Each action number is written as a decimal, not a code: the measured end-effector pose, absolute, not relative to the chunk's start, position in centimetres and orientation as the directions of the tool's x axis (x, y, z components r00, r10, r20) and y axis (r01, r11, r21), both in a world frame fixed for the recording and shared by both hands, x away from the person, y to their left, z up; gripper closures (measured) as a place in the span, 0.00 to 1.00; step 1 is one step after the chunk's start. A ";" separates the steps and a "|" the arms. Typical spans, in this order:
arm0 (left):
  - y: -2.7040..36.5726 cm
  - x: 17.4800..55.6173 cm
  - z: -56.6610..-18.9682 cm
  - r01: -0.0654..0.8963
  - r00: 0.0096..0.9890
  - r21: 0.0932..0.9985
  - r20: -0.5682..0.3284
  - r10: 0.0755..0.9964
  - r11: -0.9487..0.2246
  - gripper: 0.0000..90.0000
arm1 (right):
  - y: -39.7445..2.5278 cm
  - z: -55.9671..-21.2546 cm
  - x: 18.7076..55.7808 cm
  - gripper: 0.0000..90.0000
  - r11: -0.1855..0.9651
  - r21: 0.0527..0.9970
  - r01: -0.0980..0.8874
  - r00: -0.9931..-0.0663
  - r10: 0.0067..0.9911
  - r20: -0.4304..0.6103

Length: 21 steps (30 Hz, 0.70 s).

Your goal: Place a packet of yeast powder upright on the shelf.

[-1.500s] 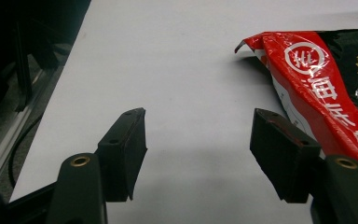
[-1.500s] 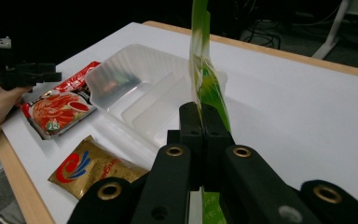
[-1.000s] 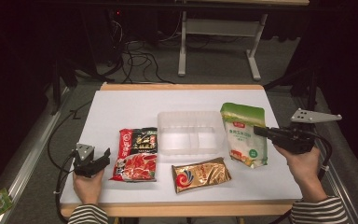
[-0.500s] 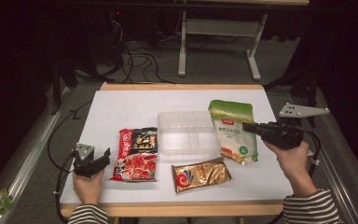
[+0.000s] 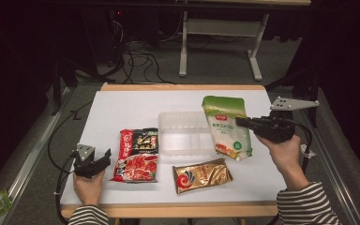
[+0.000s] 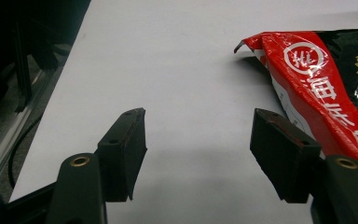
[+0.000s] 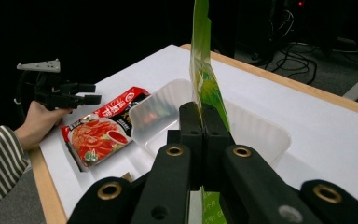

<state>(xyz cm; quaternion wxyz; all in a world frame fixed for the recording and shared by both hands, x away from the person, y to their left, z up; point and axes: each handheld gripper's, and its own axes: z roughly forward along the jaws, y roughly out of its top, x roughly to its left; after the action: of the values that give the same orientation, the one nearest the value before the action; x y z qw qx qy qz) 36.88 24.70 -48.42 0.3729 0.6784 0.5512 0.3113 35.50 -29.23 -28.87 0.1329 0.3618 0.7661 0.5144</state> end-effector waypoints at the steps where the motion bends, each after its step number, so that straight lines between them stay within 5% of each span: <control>1: 24.7 36.9 -48.4 0.516 0.199 0.849 0.011 0.980 -0.114 0.40 | -29.2 -28.9 35.7 1.00 0.207 0.884 0.418 -0.701 0.693 0.169; 21: 24.7 36.9 -48.4 0.516 0.199 0.849 0.011 0.980 -0.114 0.40 | -27.6 -29.1 38.8 1.00 0.164 0.876 0.454 -0.662 0.720 0.208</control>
<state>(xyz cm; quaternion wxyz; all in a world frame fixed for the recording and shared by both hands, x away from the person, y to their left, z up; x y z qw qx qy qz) 36.88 24.71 -48.42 0.3731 0.6784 0.5512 0.3110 38.84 -27.60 -29.07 0.1293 0.3905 0.7519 0.5152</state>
